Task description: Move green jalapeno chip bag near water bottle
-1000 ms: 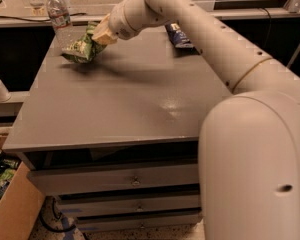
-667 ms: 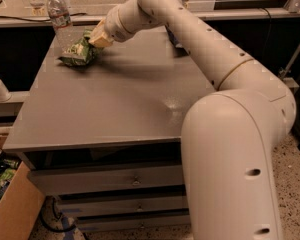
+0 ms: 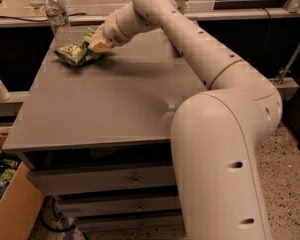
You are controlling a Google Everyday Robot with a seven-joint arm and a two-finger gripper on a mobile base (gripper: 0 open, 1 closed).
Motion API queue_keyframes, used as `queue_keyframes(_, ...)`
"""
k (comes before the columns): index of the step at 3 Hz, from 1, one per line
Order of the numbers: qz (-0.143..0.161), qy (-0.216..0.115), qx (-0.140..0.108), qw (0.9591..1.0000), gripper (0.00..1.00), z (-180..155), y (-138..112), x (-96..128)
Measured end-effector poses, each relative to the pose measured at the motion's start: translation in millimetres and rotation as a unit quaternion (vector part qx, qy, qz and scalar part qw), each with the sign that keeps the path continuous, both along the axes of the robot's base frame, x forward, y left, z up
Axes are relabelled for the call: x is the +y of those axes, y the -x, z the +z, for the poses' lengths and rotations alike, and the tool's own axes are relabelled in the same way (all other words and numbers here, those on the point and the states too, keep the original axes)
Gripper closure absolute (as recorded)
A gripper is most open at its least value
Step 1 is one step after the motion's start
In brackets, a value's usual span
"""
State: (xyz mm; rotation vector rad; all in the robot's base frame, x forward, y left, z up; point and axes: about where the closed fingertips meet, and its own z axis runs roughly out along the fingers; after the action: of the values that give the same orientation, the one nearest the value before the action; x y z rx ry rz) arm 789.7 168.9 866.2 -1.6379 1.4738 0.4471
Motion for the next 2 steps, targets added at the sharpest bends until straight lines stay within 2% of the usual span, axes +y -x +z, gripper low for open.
queue_keyframes(2,0.005,0.012,0.005,0.9999,0.12,1.9,10.4,-5.2)
